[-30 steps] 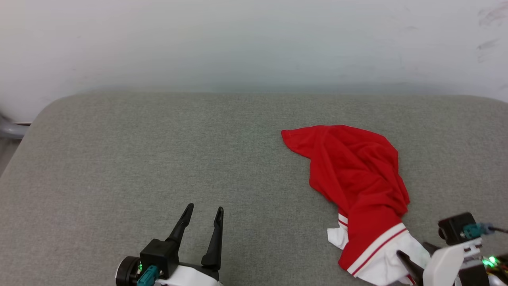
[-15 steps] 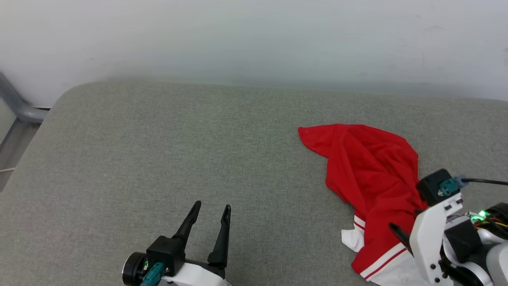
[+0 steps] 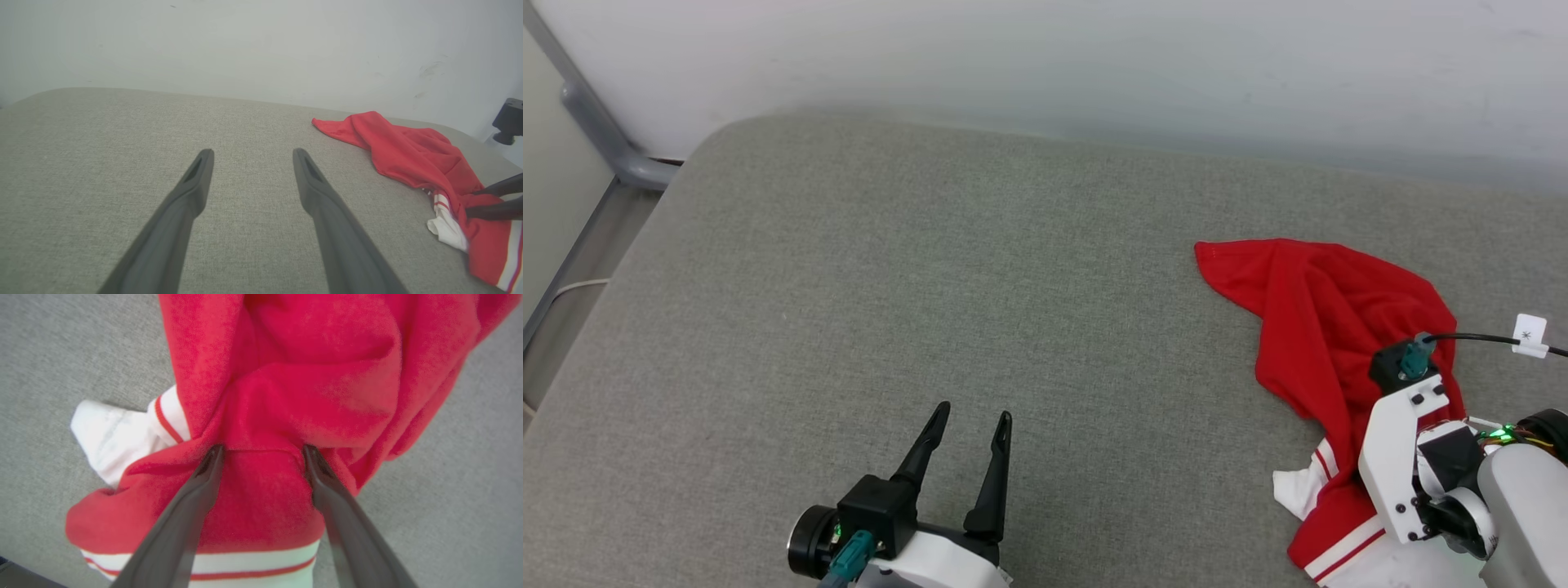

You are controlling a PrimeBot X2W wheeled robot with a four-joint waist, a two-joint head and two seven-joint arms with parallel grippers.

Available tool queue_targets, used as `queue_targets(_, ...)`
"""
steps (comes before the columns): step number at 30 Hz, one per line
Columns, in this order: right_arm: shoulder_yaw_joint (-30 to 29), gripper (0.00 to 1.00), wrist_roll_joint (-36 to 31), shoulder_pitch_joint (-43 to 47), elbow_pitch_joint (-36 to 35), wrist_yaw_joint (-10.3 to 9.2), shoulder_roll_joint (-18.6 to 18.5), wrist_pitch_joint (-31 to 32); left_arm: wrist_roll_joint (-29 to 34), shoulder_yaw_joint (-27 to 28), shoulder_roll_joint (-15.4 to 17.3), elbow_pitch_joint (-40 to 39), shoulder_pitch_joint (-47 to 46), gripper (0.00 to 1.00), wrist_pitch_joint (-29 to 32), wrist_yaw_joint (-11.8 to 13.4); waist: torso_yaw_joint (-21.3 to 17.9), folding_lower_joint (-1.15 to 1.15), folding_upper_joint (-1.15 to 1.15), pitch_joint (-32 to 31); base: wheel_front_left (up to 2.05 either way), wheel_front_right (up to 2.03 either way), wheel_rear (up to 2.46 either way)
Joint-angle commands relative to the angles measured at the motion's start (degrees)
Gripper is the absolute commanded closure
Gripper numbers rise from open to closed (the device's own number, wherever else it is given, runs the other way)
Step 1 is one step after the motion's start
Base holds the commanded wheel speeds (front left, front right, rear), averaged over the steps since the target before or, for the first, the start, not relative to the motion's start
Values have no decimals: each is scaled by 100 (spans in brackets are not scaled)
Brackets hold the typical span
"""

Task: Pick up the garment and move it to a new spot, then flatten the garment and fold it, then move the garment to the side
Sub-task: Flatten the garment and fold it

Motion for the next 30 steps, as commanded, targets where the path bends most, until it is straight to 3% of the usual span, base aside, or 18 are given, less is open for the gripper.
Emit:
queue_targets(1, 46, 0, 41, -61, 119, -4, 26, -22, -22, -27, -1, -21, -89, 0, -13, 17, 56, -1, 0, 68, 0, 0, 0)
queue_targets(4, 179, 0, 203, -15, 454, -2, 108, -110, -46, -74, -1, -36, -143, 0, -13, 32, 103, -1, 0, 146, 0, 0, 0)
queue_targets(5, 276, 73, 263, -21, 507, -2, 116, -178, -46, -90, 0, -41, -155, 0, -13, 45, 112, -1, 0, 165, 0, 0, 0)
queue_targets(6, 355, 100, 342, -40, 534, -1, 137, -276, -53, -99, -1, -42, -165, 0, -13, 55, 119, -1, 0, 179, 0, 0, 0)
queue_targets(16, 863, 100, 1142, -747, -4, -5, 381, -1463, 0, -70, -2, 67, -130, 0, -13, 43, 53, -1, 0, -11, 0, 0, 0)
queue_targets(25, 1269, 100, 1618, -1154, -608, -4, 816, -1814, -21, -29, 0, 41, -53, 0, -13, 24, 90, -1, 0, -135, 0, 0, 0)
queue_targets(30, 1467, 100, 1571, -1149, -420, -4, 810, -1829, -51, -28, 0, 18, -27, 0, -13, 44, 153, -1, 0, -108, 0, 0, 0)
